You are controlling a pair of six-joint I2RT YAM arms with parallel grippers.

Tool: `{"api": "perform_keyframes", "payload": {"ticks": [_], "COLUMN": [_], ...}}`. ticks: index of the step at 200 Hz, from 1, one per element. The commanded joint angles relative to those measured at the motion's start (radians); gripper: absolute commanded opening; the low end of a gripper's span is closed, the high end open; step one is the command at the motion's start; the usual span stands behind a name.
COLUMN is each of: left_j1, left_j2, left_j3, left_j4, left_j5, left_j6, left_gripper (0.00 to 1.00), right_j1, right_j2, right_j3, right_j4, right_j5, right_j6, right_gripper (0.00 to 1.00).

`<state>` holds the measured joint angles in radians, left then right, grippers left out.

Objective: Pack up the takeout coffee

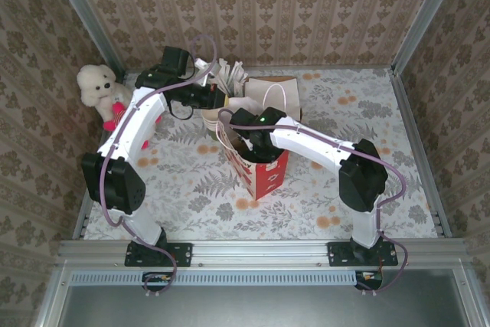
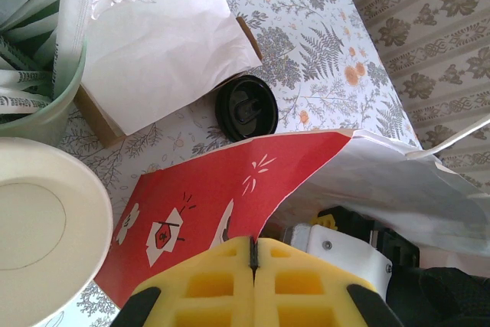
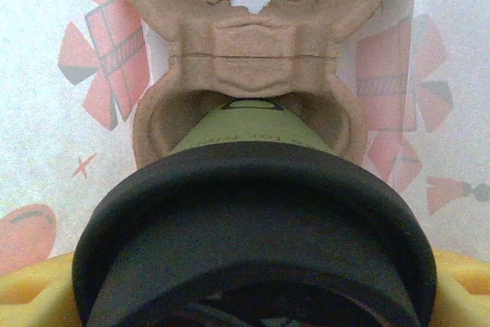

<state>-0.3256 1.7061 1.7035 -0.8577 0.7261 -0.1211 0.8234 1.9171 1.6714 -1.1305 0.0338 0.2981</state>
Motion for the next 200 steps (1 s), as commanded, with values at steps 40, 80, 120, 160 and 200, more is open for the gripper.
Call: {"api": "perform_keyframes", "payload": {"ticks": [40,80,120,160,200], "left_j1": [0.008,0.009,0.008,0.008,0.009], "left_j2": [-0.023,-0.023,-0.023,-0.02,-0.018], "left_j3": [-0.012,-0.011,-0.012,-0.01,-0.005], "left_j4": [0.019,0.019,0.02,0.022,0.022], "left_j5": [0.004,0.005,0.007,0.011,0.012], "left_j6": [-0.014,-0.014,-0.014,-0.017,-0.019], "left_gripper": [0.0,0.0,0.0,0.0,0.0], "right_j1": [0.007,0.007,0.007,0.007,0.007], "right_j2": [-0.014,-0.01,0.0,0.005,0.008], "right_j3": [-0.028,-0.035,-0.049,-0.078,-0.103], "right_j4": [0.024,0.03,0.029,0.05,0.066], "right_j5": [-0.006,-0.01,-0.011,-0.011,-0.008], "right_j6": [-0.004,-0.004,-0.004,-0.011,-0.016], "right_gripper": [0.42,0.41,0.41,0.41,0.4]}}
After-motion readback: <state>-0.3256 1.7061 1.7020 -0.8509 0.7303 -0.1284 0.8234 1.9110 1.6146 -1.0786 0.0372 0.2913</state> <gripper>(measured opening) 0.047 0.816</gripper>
